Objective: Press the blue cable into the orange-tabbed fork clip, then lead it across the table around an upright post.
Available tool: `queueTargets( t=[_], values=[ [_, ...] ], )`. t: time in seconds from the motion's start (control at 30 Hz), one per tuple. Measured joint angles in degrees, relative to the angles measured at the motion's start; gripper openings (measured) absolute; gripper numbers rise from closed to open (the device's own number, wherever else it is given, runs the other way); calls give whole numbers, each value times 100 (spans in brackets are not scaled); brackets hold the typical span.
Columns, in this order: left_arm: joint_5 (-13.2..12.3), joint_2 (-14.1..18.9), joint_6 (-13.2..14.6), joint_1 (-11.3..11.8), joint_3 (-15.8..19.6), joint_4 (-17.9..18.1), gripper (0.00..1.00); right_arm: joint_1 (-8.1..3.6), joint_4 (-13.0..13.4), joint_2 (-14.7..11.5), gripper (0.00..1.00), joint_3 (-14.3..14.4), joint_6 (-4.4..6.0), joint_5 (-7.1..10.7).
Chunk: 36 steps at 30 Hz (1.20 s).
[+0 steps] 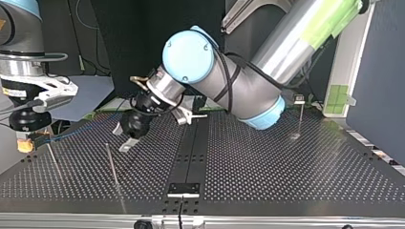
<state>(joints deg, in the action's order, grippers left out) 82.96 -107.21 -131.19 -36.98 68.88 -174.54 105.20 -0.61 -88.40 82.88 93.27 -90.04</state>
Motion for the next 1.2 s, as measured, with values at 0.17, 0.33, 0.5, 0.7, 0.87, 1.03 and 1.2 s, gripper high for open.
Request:
queueTargets(
  t=[0.17, 0.33, 0.5, 0.7, 0.87, 1.03, 1.2],
  values=[
    [-246, -2, -246, -92, 0, -228, 100, -24, 20, 8, 2, -1, -1, 77],
    [-508, -3, -508, -183, 0, -302, 100, -24, 26, 17, 2, -3, -1, 188],
    [-749, -5, -750, -256, 0, -145, 100, 22, 27, 18, 2, 0, -1, 291],
    [-1059, -7, -1063, -283, 0, 155, 100, 43, 27, -20, 2, -1, 12, 373],
    [-1137, -58, -1327, -292, 0, 368, 100, 39, 27, -51, 2, -1, 25, 387],
    [-973, -178, -1593, -295, 0, 258, 100, 44, 27, -84, 2, -1, 33, 389],
    [-878, -204, -1841, -292, 0, 273, 100, 47, 27, -113, 2, -1, 35, 389]
  ],
)
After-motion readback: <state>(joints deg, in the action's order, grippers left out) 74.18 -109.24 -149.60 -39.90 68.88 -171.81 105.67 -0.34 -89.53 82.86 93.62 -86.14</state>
